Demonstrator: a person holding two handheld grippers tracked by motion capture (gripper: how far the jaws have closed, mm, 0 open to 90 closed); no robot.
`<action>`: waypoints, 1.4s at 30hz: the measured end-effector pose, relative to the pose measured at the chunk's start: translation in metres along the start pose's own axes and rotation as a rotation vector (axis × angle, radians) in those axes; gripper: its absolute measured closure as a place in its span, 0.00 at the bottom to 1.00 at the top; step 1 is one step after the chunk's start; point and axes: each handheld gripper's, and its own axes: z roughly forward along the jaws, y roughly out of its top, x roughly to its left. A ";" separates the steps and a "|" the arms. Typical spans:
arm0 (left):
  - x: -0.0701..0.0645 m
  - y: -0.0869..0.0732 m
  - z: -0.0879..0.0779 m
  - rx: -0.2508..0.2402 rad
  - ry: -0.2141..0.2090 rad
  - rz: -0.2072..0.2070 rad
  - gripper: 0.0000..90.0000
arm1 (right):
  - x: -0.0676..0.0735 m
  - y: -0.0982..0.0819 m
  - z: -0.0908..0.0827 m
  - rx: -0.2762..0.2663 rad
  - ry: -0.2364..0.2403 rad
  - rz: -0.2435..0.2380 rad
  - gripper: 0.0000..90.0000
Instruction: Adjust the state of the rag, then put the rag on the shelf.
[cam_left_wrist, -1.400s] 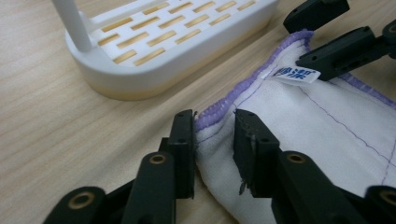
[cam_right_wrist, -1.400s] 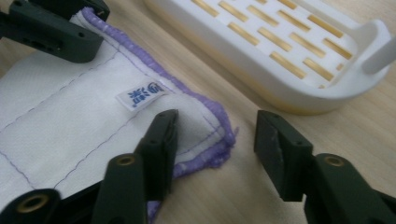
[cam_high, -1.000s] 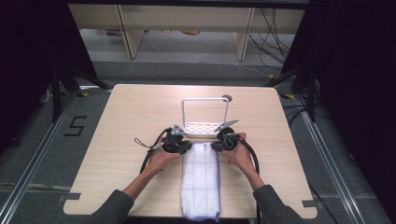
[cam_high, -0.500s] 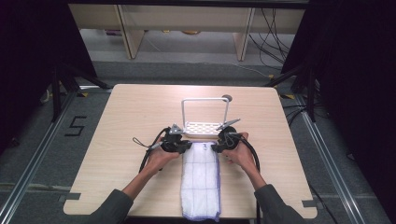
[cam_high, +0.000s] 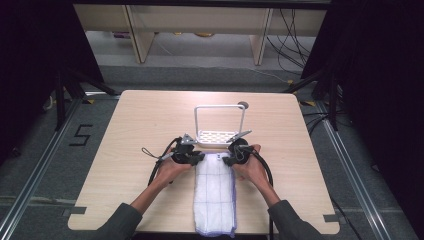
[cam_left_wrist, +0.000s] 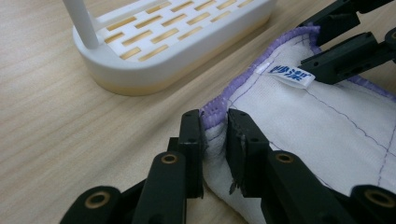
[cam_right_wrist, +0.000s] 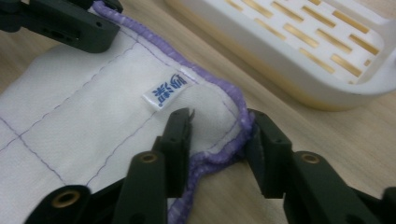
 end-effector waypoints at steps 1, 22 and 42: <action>0.000 0.000 0.000 0.003 -0.001 0.004 0.84 | 0.002 -0.001 0.000 0.002 0.023 0.021 0.80; -0.004 0.014 -0.033 -0.103 -0.007 0.011 0.92 | -0.004 0.006 -0.032 -0.155 0.122 -0.070 0.92; -0.012 0.029 -0.056 -0.168 -0.043 0.000 0.92 | 0.004 0.013 -0.061 -0.201 0.124 -0.091 0.92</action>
